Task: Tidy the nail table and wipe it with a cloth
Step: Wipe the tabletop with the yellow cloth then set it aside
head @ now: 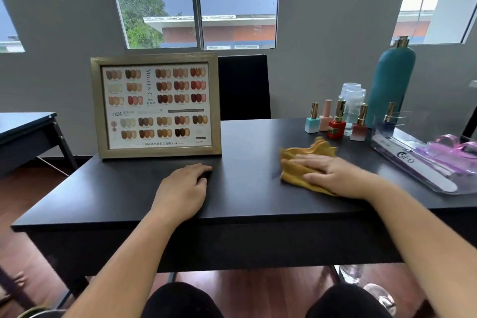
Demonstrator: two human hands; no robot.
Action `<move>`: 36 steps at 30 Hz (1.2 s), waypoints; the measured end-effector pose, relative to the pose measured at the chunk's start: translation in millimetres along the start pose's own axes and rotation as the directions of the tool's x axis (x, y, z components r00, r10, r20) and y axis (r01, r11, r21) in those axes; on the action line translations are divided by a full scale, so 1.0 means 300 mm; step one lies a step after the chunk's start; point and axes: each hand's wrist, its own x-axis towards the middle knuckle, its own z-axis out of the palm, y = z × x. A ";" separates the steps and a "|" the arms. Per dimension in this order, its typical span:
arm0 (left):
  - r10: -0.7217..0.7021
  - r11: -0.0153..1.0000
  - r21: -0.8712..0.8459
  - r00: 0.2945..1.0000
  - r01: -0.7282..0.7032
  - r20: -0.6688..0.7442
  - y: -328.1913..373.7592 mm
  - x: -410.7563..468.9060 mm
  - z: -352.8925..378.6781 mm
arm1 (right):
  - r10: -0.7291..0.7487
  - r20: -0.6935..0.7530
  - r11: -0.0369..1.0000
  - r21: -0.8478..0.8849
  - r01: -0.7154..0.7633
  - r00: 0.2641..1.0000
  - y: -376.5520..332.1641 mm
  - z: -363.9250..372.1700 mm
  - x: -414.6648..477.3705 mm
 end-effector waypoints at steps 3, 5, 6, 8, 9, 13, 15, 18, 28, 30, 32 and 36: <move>0.003 1.000 0.006 1.000 -0.003 -0.003 -0.002 0.001 0.001 | 0.330 -0.136 0.920 -0.174 -0.350 0.934 0.073 0.003 -0.008; -0.001 1.000 0.008 1.000 0.001 -0.004 -0.004 0.004 0.005 | 0.460 -0.168 0.853 -0.188 -0.487 0.872 0.058 0.036 -0.008; 0.000 1.000 0.011 1.000 0.000 -0.007 -0.004 0.005 0.007 | 0.486 -0.176 0.839 -0.182 -0.513 0.856 0.027 0.057 -0.006; 0.005 1.000 0.021 1.000 -0.005 -0.011 -0.003 0.006 0.010 | 0.433 -0.178 0.866 -0.189 -0.463 0.883 -0.067 0.105 -0.001; 0.007 1.000 0.024 1.000 -0.007 -0.009 -0.003 0.007 0.012 | 0.347 -0.166 0.903 -0.206 -0.376 0.923 -0.127 0.131 0.001; -0.007 1.000 -0.019 1.000 0.007 0.022 -0.014 0.012 0.006 | -0.131 0.013 0.967 -0.217 0.130 0.991 -0.340 0.216 -0.006; -0.027 0.994 -0.105 0.998 0.033 0.063 -0.018 0.019 -0.010 | -0.282 0.080 0.945 -0.151 0.291 0.956 -0.362 0.209 -0.019; 0.021 0.997 -0.079 0.981 -0.006 0.190 -0.040 0.023 -0.045 | -0.382 0.158 0.924 0.078 0.374 0.911 -0.289 0.141 -0.050; 0.058 0.997 -0.054 0.998 -0.057 0.019 -0.079 -0.010 -0.043 | 0.277 -0.138 0.927 -0.222 -0.302 0.951 -0.194 0.155 0.045; 0.040 0.996 -0.079 0.999 -0.041 -0.004 -0.078 -0.008 -0.044 | 0.257 -0.129 0.928 -0.243 -0.282 0.958 -0.290 0.209 0.082; 0.012 0.995 -0.102 1.000 -0.014 -0.021 -0.079 -0.007 -0.050 | 0.116 -0.087 0.955 -0.264 -0.136 0.989 -0.385 0.253 0.105; -0.066 0.968 -0.248 0.995 0.048 -0.068 -0.080 -0.012 -0.068 | -0.251 0.069 0.945 -0.196 0.260 0.965 -0.502 0.289 0.104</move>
